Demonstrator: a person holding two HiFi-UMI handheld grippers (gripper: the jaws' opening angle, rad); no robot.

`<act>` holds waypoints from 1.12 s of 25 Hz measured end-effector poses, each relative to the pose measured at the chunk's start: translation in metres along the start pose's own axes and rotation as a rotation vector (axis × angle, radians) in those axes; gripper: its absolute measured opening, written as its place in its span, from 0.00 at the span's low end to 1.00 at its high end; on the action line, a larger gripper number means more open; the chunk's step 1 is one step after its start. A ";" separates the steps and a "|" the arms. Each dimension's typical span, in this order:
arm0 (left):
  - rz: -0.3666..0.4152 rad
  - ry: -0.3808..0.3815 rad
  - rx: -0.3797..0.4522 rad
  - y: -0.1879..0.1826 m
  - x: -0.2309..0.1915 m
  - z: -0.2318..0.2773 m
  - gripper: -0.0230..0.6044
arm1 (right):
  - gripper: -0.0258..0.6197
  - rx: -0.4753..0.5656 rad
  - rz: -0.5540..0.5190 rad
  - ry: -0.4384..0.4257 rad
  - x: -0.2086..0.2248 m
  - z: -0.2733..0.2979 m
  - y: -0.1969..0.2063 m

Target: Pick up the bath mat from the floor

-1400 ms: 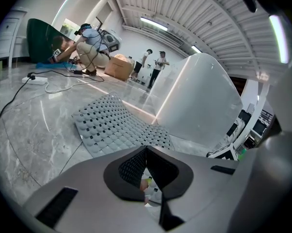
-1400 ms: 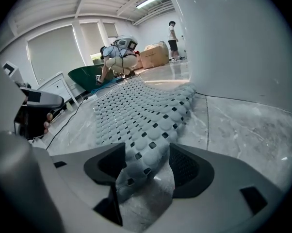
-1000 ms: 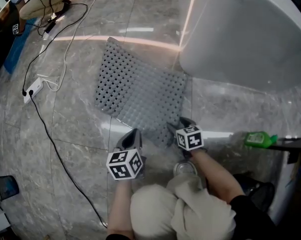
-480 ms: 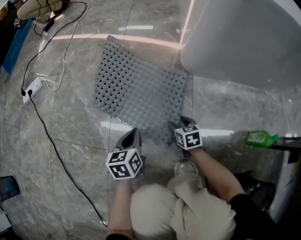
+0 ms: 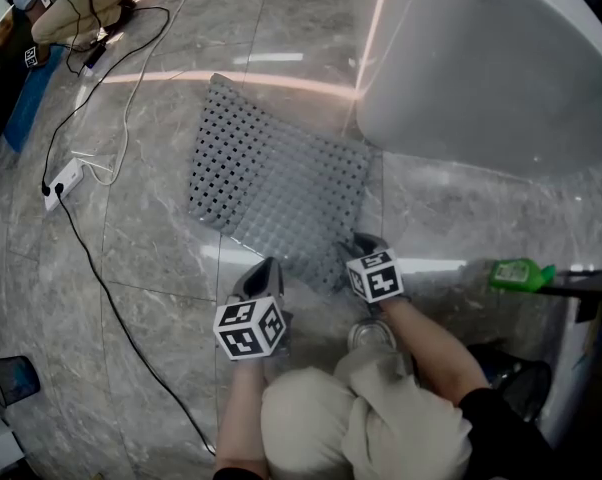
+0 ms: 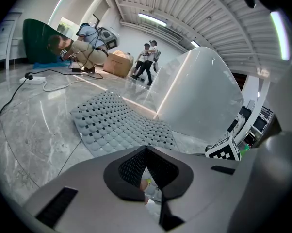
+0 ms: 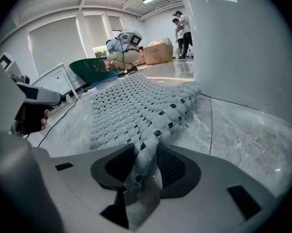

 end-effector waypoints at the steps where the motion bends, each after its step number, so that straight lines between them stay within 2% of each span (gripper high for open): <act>1: 0.000 0.000 0.001 0.000 0.000 0.000 0.04 | 0.28 0.005 -0.017 -0.004 -0.002 -0.001 -0.002; 6: -0.001 0.000 0.004 -0.002 0.000 -0.002 0.04 | 0.21 0.017 -0.050 -0.044 -0.015 -0.004 -0.006; 13: 0.002 0.006 0.012 -0.003 0.002 -0.004 0.04 | 0.15 0.034 -0.064 -0.086 -0.027 -0.009 -0.007; 20: 0.005 0.012 0.015 -0.005 0.008 -0.005 0.04 | 0.13 0.064 -0.059 -0.130 -0.036 -0.017 -0.010; 28: -0.032 0.009 0.002 -0.002 0.011 -0.002 0.04 | 0.12 0.073 -0.030 -0.138 -0.036 -0.019 -0.012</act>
Point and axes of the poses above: the fingertips, and each gripper's own axes: z forward along the fingers, x to its right, y out of its underside, the point moved 10 cm from there along -z, backward along the fingers, and after that the axes turned 7 degrees about -y, right-handed, at the moved point
